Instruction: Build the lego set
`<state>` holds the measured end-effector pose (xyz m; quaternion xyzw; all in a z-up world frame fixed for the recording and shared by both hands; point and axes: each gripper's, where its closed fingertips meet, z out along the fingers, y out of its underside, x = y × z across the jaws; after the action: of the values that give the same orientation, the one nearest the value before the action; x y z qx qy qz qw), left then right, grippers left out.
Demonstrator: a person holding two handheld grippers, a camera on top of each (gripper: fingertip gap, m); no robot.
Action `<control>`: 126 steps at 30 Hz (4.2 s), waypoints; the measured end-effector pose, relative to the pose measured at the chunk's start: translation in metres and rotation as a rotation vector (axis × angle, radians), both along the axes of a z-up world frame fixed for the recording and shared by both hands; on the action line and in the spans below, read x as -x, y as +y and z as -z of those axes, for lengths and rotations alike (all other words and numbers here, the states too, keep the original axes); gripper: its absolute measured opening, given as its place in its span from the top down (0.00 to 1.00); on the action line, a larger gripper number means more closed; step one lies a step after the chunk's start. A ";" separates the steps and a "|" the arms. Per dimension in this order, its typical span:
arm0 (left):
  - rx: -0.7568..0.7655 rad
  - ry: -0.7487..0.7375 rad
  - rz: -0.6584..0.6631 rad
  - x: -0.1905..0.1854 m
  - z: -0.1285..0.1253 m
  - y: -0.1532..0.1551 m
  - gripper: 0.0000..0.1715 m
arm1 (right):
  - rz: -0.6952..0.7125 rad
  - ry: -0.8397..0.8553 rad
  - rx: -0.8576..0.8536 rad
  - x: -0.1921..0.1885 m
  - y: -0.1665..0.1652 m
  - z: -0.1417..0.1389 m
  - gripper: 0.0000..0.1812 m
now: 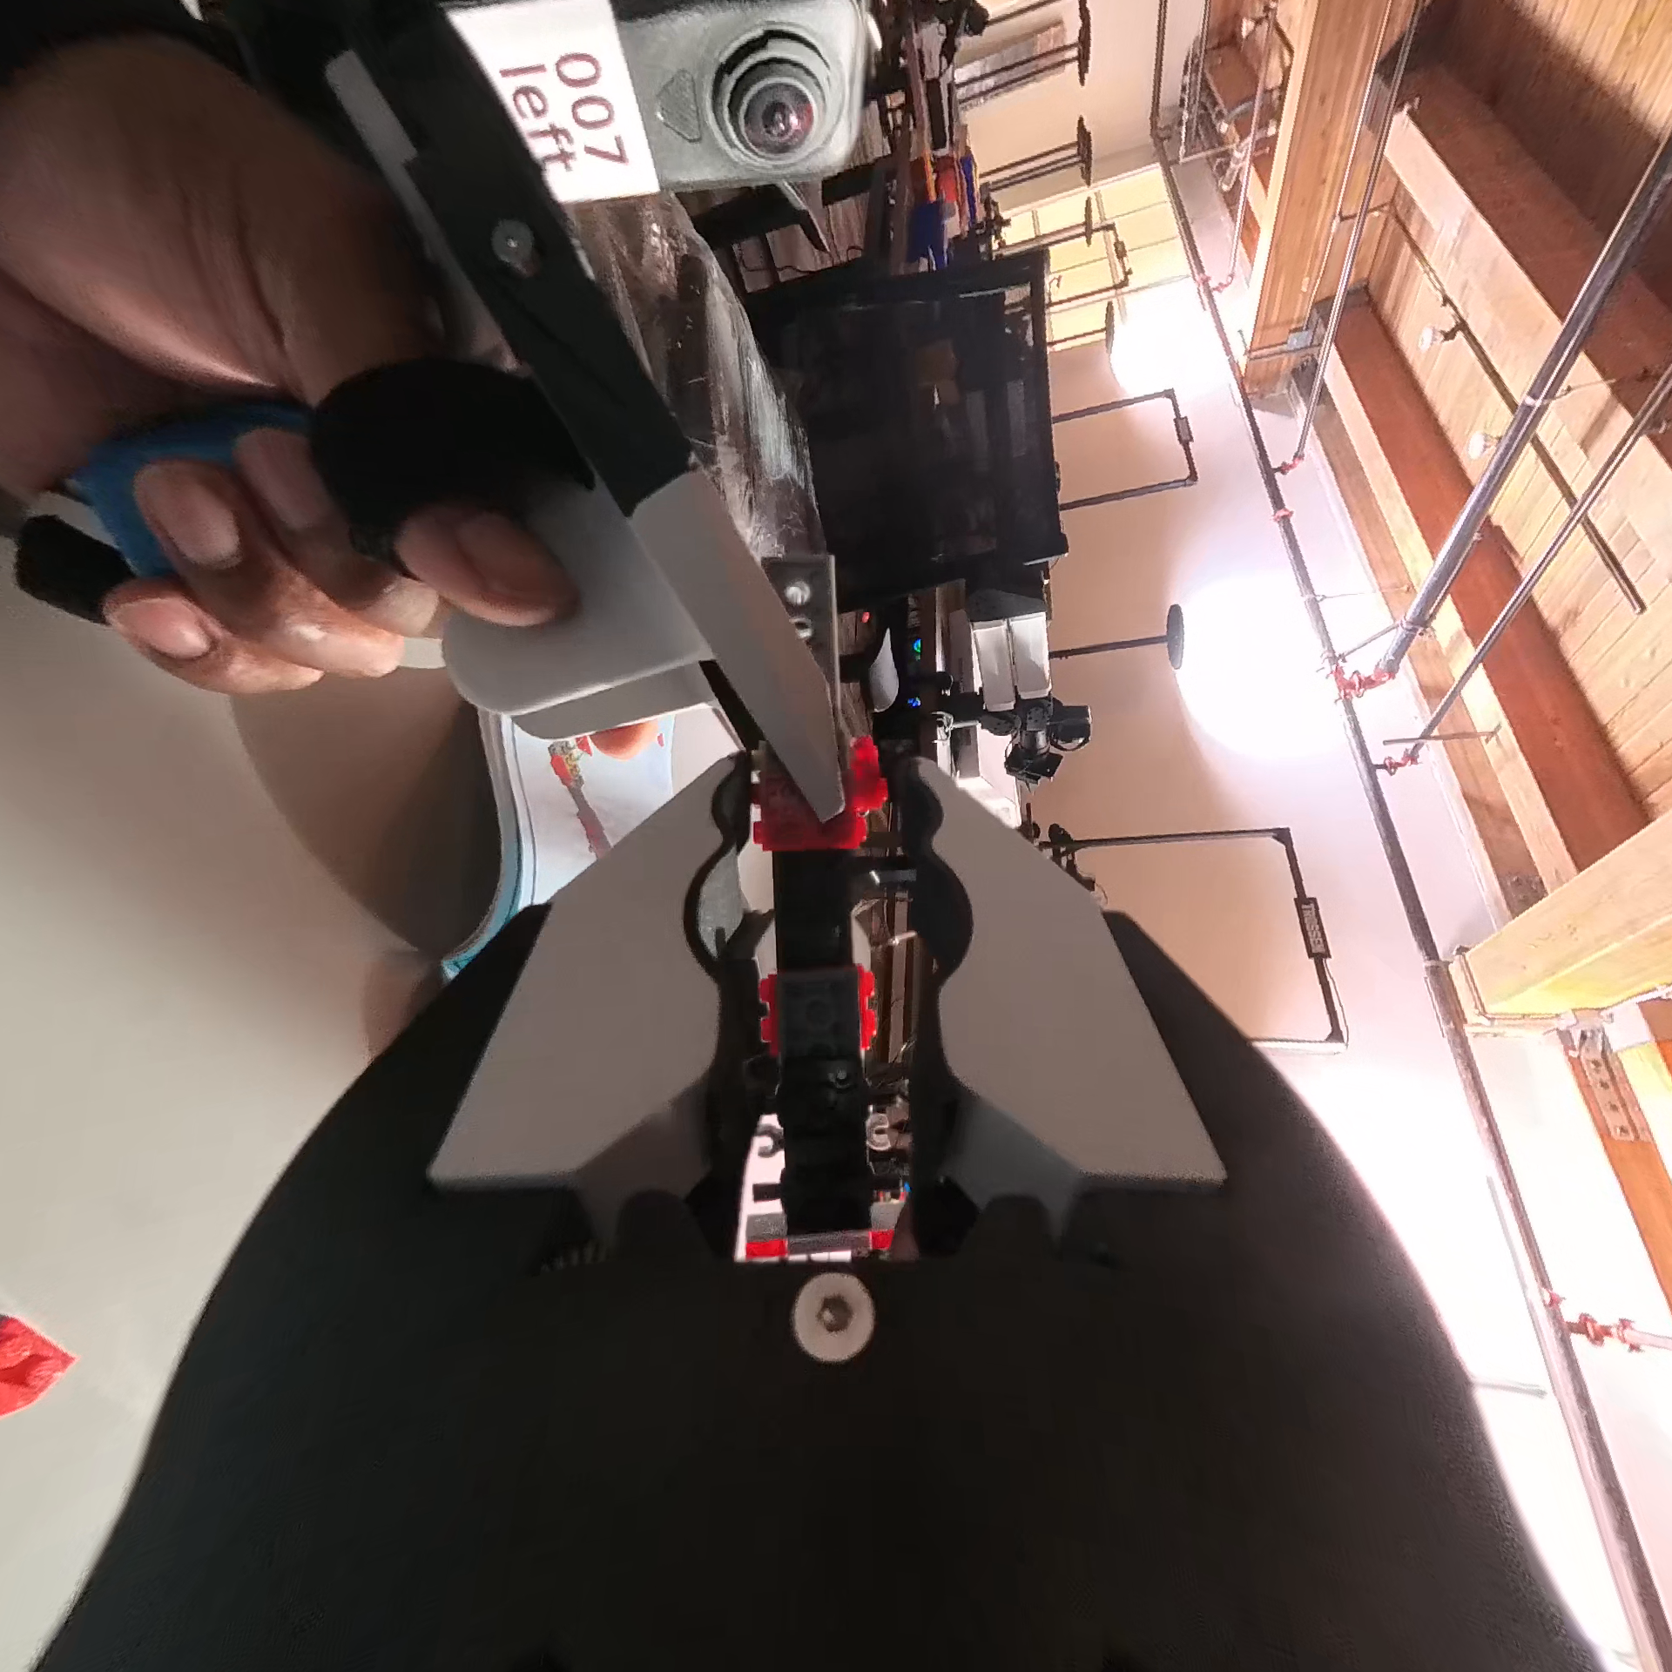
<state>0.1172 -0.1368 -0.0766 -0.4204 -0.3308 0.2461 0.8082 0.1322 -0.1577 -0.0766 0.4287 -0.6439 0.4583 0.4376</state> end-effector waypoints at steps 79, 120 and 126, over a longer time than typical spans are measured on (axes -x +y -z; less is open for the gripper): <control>0.018 -0.173 0.011 0.014 0.020 -0.001 0.88 | 0.079 0.051 -0.114 0.018 0.007 0.020 0.84; 0.544 0.350 -0.425 -0.019 -0.018 0.029 0.88 | -0.191 -2.265 0.182 -0.011 0.061 -0.006 0.72; 0.671 0.430 -0.464 -0.023 -0.017 0.046 0.88 | -0.338 -2.473 0.153 -0.013 0.066 -0.009 0.71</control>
<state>0.1397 -0.0907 -0.0599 -0.5130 -0.1431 0.5954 0.6015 0.1448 -0.0914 -0.0674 -0.2380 -0.5319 0.6403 -0.5003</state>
